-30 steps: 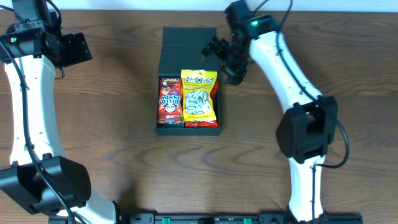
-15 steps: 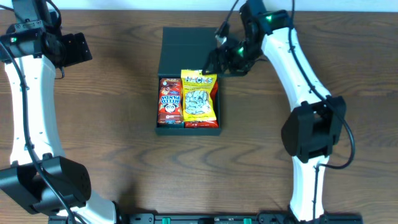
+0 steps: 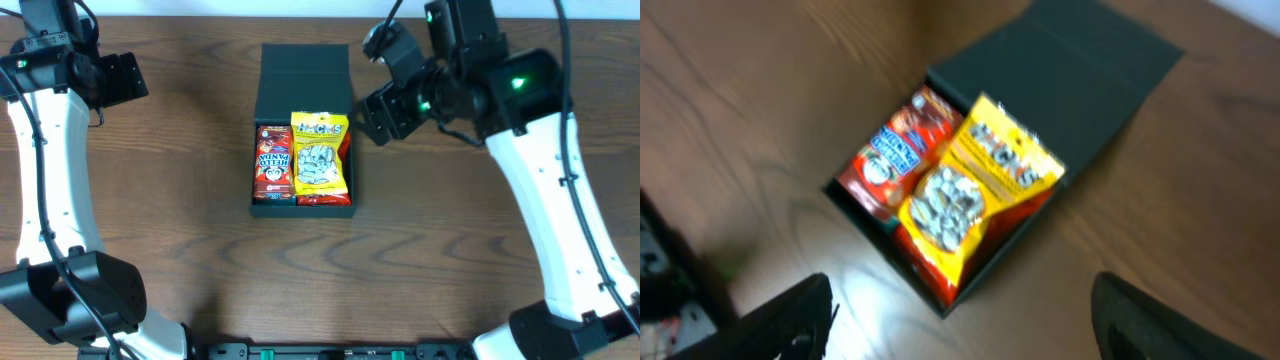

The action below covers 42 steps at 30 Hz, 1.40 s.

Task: Pack container
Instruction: 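Press the yellow Hacks bag down into the box with the right gripper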

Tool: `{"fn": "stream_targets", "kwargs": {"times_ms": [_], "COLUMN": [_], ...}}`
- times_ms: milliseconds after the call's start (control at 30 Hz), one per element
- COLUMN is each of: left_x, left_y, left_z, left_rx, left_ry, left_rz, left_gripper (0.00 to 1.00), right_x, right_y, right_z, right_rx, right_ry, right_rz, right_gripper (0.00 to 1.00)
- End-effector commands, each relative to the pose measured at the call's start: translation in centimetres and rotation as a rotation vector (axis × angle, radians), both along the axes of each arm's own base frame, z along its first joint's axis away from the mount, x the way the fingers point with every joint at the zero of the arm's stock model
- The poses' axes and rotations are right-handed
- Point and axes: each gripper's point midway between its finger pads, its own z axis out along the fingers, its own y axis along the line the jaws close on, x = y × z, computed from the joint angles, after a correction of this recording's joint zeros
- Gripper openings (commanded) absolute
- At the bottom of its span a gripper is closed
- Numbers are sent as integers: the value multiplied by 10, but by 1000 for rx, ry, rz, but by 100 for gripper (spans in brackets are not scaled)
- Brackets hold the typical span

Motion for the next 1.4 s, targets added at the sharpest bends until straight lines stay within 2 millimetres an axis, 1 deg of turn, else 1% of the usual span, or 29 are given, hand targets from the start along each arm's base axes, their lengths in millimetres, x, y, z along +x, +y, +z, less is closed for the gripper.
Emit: {"fn": "stream_targets", "kwargs": {"times_ms": [0, 33, 67, 100, 133, 167, 200, 233, 267, 300, 367, 433, 467, 500, 533, 567, 600, 667, 700, 833, 1000, 1067, 1233, 1367], "left_x": [1, 1, 0, 0, 0, 0, 0, 0, -1, -1, -2, -4, -4, -4, -4, -4, -4, -4, -4, -5, -5, -5, -5, -5], "left_y": [2, 2, 2, 1, 1, 1, 1, 1, 1, 1, 1, 1, 0, 0, 0, 0, 0, 0, 0, 0, 0, 0, 0, 0], "left_z": [-3, -3, -3, -3, -3, -3, -3, -4, -4, -4, -5, -6, -6, -6, -6, -6, -6, -6, -6, -6, -6, -6, -6, -6], "left_rx": [1, 1, 1, 1, 0, 0, 0, 0, -1, -1, -3, -4, -5, -5, -5, -5, -5, -5, -5, -5, -5, -5, -5, -5], "left_ry": [9, 10, 10, 11, 12, 12, 13, 14, 16, 18, 23, 29, 32, 33, 33, 33, 32, 33, 33, 34, 36, 35, 35, 34], "left_rz": [-2, -2, -2, -2, -2, -2, -2, -2, -2, -2, -2, -2, -2, -2, -2, -2, -2, -2, -2, -2, -1, -1, -1, -2], "left_gripper": [95, 95, 95, 95, 95, 95, 95, 95, 95, 95, 95, 95, 95, 95, 95, 95, 95, 95, 95, 95, 95, 95, 95, 95], "right_x": [0, 2, 4, 6, 8, 9, 10, 11, 12, 12, 15, 19, 21, 21, 22, 22, 23, 24, 24, 19, 15, 15, 11, 4], "right_y": [12, 16, 21, 27, 32, 37, 42, 46, 50, 53, 53, 50, 48, 49, 50, 51, 51, 52, 53, 57, 55, 55, 53, 43], "right_z": [-81, -92, -100, -108, -112, -118, -121, -124, -127, -130, -138, -151, -156, -161, -165, -171, -177, -190, -196, -216, -236, -235, -223, -221], "right_rx": [-74, -71, -64, -53, -42, -32, -24, -19, -15, -12, -35, -78, -93, -99, -102, -104, -106, -111, -114, -136, -167, -165, -181, -242], "right_ry": [137, 139, 137, 134, 128, 117, 104, 90, 82, 77, 68, 63, 66, 75, 83, 94, 112, 144, 161, 203, 249, 247, 256, 275], "right_rz": [20, 20, 18, 11, 6, 7, 13, 22, 28, 26, 0, -36, -51, -56, -55, -60, -72, -92, -97, -93, -90, -90, -74, -54], "right_gripper": [86, 87, 85, 79, 70, 65, 68, 79, 87, 91, 95, 90, 82, 70, 56, 37, 25, 4, 2, 1, 2, 1, 1, 1]}}
